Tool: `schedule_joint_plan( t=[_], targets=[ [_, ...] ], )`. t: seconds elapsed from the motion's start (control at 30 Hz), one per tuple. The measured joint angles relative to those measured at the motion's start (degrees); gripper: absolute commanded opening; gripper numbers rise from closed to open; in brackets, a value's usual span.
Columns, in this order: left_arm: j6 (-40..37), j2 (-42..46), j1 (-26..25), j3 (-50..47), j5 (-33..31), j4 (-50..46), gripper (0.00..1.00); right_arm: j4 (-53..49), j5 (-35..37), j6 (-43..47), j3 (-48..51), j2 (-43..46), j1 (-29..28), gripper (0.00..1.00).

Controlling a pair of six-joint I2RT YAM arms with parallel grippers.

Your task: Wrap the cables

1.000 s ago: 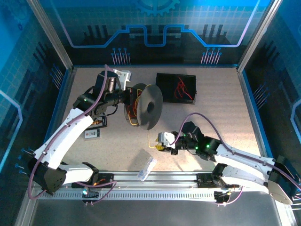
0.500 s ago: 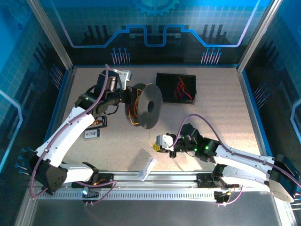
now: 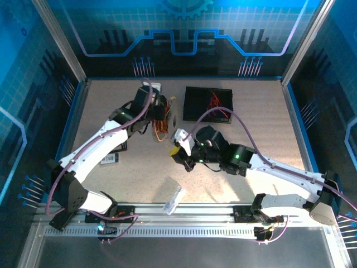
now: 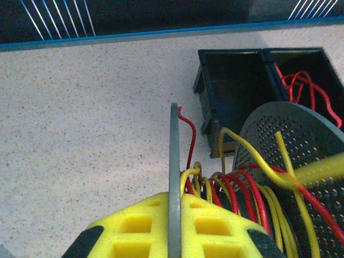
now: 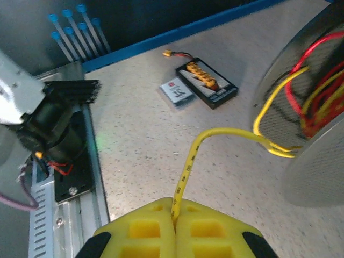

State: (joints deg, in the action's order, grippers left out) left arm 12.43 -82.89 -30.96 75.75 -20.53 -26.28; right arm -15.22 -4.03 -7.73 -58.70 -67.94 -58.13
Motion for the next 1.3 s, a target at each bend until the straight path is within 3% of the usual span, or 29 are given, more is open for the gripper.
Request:
schedule_joint_plan(
  t=[0.3,0.53,0.8,1.1,1.3],
  targets=[
    [-7.10,-1.07,-5.51,-3.43,-2.54,7.08,0.00,-19.23,11.15,-3.45,-16.39,-3.26,7.93,0.00],
    [-12.13,-1.05,-7.37,-4.46,2.67,9.09,0.00,-26.93,14.25,2.14,-24.24,-8.11,14.32,0.00],
    [-16.02,-0.20,-7.26,-5.09,13.35,8.44,0.00,-30.47,12.20,18.38,-25.29,-10.10,22.62,0.00],
    [-18.82,1.36,-6.80,-3.91,24.44,5.14,0.00,-29.81,4.52,37.44,-22.43,-10.51,29.62,0.00],
    [-17.94,2.47,-3.13,-3.91,31.74,5.31,0.00,-25.81,-5.81,42.60,-16.72,-10.73,36.63,0.00]
  ],
)
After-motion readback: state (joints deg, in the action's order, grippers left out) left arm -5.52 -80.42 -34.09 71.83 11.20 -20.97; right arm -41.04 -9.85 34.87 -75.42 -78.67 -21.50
